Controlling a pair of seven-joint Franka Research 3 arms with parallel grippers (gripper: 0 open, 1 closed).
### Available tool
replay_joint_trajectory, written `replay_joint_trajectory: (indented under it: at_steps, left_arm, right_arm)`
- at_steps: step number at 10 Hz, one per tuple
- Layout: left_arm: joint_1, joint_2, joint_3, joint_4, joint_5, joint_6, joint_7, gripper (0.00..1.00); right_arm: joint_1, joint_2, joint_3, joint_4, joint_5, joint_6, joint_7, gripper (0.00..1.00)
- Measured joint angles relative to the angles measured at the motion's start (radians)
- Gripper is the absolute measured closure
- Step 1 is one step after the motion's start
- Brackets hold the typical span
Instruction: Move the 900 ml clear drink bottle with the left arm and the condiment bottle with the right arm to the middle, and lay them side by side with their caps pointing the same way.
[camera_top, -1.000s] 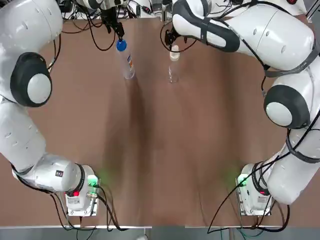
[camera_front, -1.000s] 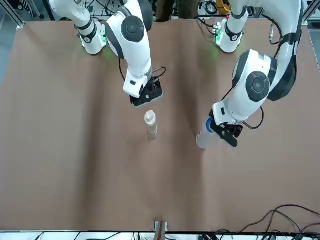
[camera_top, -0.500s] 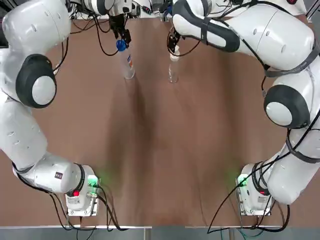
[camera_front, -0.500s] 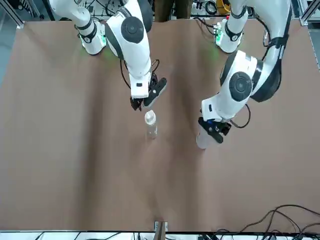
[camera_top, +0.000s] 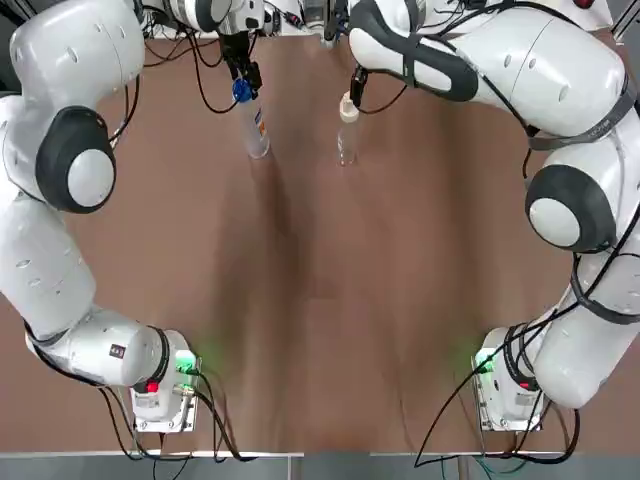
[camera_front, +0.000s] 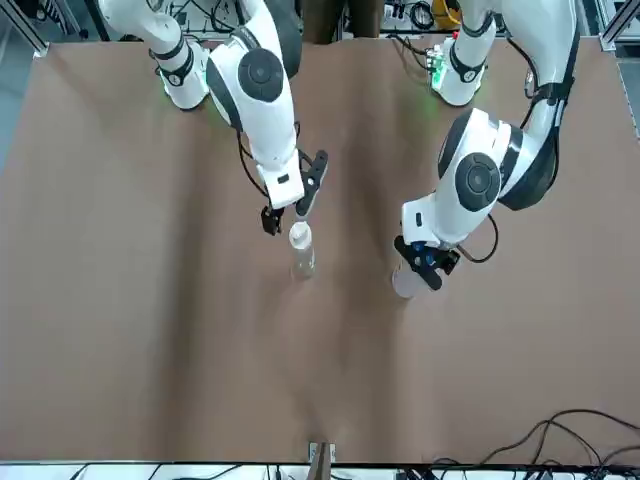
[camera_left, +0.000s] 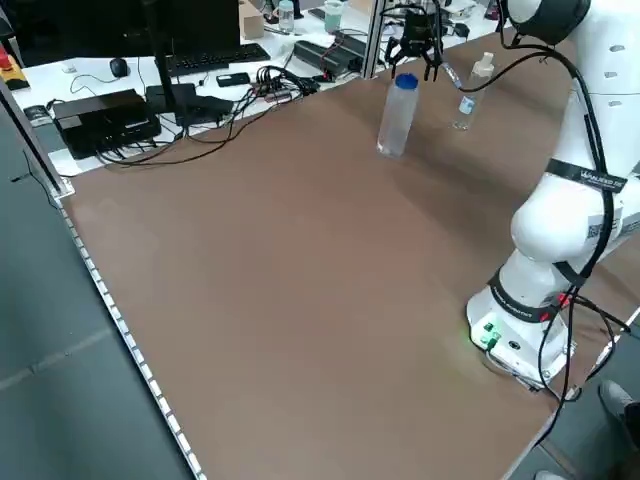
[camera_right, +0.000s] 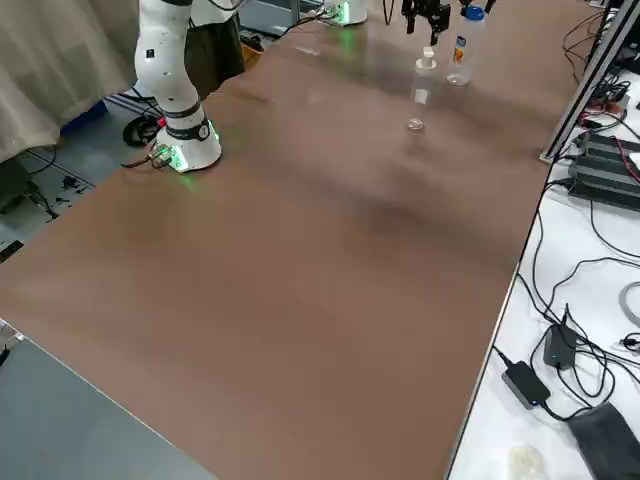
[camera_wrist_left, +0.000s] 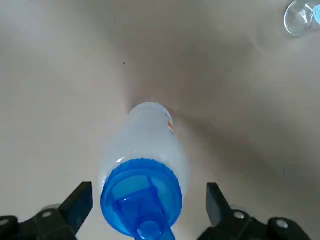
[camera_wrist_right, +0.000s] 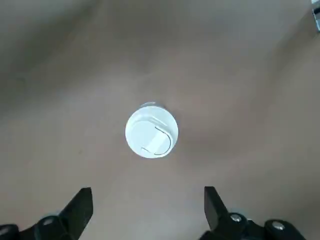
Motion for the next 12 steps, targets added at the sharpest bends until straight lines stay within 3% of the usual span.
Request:
replay_joint_trajectory:
  at_steps: [3,7,12]
  left_arm:
    - [0.002,0.001,0.002,0.0,0.0,-0.027,0.004,0.0]
    - [0.007,0.001,0.002,0.0,0.0,-0.039,0.004,0.01]
    - [0.008,0.005,0.002,0.0,0.0,-0.044,0.004,0.18]
  right_arm:
    - [-0.009,0.008,-0.001,0.003,-0.005,0.007,-0.2,0.01]
    - [0.001,0.065,0.005,0.072,-0.005,0.009,-0.388,0.01]
    - [0.026,0.145,0.008,0.158,-0.01,0.009,-0.503,0.01]
